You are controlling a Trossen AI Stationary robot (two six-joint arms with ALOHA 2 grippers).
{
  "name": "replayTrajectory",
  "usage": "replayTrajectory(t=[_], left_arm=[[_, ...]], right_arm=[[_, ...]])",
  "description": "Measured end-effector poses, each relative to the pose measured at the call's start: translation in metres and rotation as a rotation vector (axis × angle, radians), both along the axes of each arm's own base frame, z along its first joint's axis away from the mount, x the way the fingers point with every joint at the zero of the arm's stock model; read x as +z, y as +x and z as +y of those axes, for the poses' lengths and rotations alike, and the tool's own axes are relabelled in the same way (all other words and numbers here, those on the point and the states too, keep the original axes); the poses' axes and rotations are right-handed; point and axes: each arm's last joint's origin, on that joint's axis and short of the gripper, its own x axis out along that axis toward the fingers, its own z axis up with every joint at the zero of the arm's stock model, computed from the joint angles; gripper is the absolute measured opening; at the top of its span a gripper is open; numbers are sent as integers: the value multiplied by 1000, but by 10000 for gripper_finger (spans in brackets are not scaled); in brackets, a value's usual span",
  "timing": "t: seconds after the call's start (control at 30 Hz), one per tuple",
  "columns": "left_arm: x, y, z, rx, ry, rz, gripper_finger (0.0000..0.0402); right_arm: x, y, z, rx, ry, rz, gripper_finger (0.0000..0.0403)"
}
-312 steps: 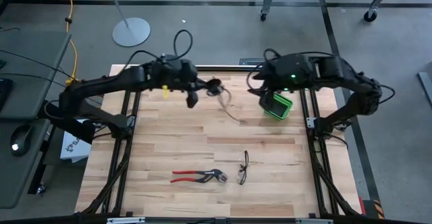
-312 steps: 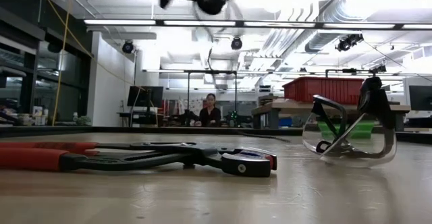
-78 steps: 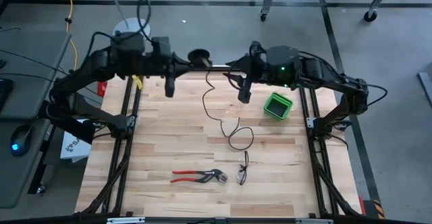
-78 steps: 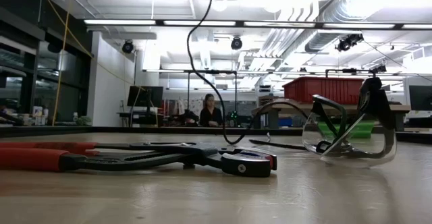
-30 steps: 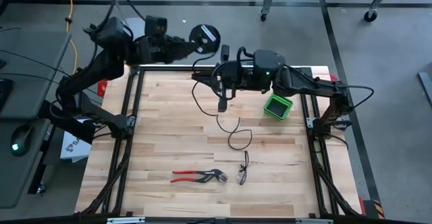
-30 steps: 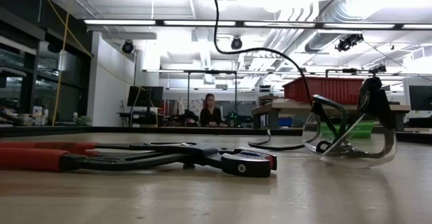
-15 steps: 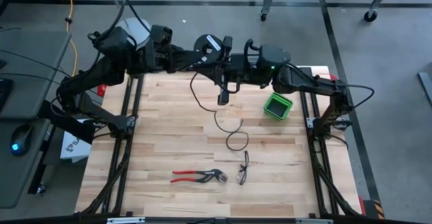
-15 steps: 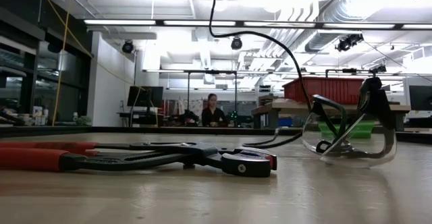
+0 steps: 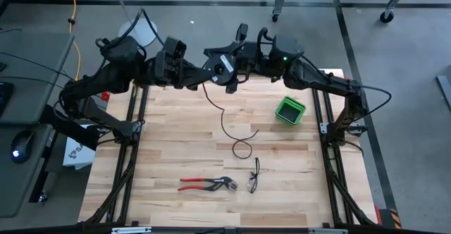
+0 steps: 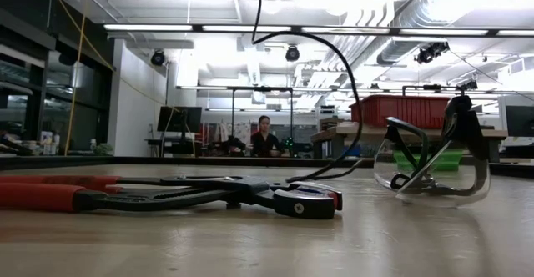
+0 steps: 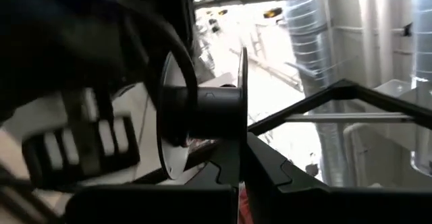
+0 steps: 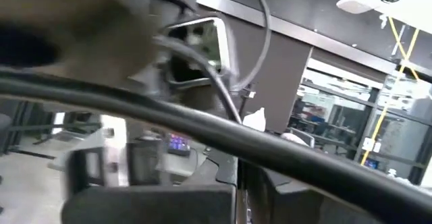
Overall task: Coil cords
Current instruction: Coil the black wire on the black spool
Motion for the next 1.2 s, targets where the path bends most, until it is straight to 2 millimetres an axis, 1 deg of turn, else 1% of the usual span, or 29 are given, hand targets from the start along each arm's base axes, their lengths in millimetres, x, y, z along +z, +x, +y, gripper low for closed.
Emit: replayTrajectory(t=[0.2,0.53,0.7,0.87,1.03,1.13,1.2], left_arm=[[-4,-16,0,7,2,99,0],[-20,-49,5,112,152,347,0],[-23,-57,10,215,303,399,0],[-23,-59,17,350,526,422,0],[-22,-61,21,488,737,474,0],[-21,-62,23,537,808,487,0],[-18,-62,23,561,833,462,0]], right_arm=[[-2,-2,-16,-17,-3,26,0],[-9,-5,-35,-44,-12,102,0],[-13,-6,-37,-54,1,150,0],[-15,-7,-37,-51,20,172,0],[-15,-11,-36,-48,40,206,0],[-14,-15,-35,-50,48,227,0],[-15,-17,-35,-49,52,243,0]])
